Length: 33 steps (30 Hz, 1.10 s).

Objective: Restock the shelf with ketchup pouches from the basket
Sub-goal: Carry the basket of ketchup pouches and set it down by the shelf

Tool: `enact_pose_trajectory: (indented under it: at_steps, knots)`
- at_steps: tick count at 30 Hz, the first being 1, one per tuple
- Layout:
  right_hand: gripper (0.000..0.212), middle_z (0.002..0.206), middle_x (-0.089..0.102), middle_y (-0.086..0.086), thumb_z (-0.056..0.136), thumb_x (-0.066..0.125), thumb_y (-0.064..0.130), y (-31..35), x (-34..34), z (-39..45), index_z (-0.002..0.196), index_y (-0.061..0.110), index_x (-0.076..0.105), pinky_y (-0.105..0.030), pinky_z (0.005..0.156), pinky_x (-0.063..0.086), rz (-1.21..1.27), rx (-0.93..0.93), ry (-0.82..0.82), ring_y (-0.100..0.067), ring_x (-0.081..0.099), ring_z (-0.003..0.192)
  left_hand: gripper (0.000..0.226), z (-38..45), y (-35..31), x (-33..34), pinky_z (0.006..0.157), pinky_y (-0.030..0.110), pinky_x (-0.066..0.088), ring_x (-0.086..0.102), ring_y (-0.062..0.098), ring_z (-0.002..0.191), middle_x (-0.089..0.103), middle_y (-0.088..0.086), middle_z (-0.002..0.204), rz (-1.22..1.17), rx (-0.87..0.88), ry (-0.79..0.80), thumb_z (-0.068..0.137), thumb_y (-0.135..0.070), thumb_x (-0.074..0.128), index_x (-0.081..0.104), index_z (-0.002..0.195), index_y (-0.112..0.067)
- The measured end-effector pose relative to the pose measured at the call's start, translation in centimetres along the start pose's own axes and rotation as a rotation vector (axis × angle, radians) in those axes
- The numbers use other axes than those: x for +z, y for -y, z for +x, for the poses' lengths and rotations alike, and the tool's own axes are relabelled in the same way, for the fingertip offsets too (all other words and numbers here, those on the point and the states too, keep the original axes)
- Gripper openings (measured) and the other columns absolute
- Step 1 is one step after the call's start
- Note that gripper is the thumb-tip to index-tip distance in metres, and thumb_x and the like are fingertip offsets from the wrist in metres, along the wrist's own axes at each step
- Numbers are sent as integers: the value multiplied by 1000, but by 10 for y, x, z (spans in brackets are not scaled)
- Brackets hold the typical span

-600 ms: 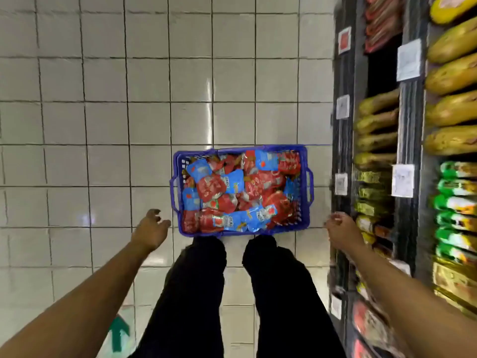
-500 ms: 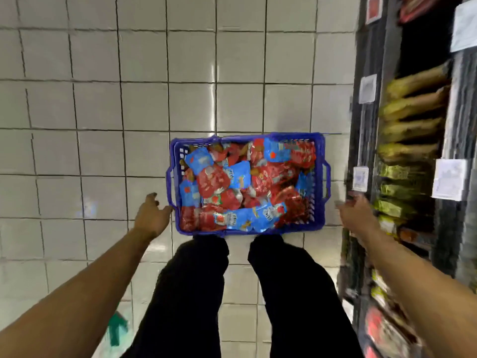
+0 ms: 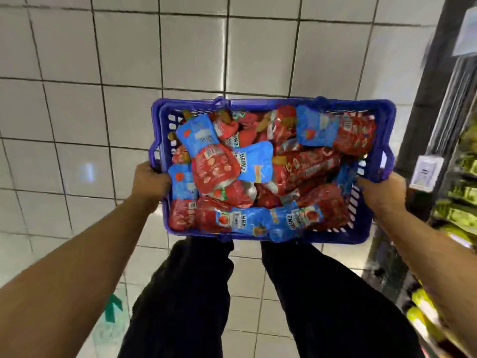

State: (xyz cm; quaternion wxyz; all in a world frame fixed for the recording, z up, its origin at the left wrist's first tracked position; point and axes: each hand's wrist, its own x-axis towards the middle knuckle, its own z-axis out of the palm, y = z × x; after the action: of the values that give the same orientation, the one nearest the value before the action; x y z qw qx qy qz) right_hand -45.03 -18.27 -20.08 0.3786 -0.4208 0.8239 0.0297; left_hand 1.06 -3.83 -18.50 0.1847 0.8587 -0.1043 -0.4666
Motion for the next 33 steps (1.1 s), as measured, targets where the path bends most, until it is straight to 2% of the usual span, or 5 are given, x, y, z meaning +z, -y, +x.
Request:
enact_pose_trajectory:
  at_steps: [6,16,20,28,33]
  knots:
    - [18,55,59,12,65,81,20,-7,6,2,66,19,63,-16,37,41,209,29,-37,3,52,40,16,5,6,11,57,39,62,73,17,67,77,6,79,16,44,-120,67,-19,81,74,79,-11]
    - [21,62,56,3,63,77,24,-5,-71,-92,69,10,62,-20,42,42,125,-86,-118,2,45,48,11,-81,-24,-48,45,19,48,59,-6,54,66,-14,61,82,231,-83,68,-19,77,67,72,-14]
    - [25,77,66,-1,62,80,21,10,-130,-158,85,16,72,-48,61,58,107,-33,-75,-13,57,67,22,-157,-55,-106,50,26,53,62,0,62,68,-6,68,73,265,-98,69,-23,77,67,76,-5]
    - [35,66,51,-6,64,64,48,101,-237,-307,63,14,56,-21,47,36,122,-238,-82,-8,37,58,37,-288,-112,-235,49,37,46,41,5,63,48,-6,56,89,316,-192,67,-41,71,55,62,-8]
    - [26,57,48,-7,72,73,21,157,-277,-379,66,3,56,-30,50,39,83,-283,-138,-11,37,59,21,-334,-141,-303,46,21,39,38,-7,46,53,-16,47,28,360,-197,58,-44,65,61,63,-24]
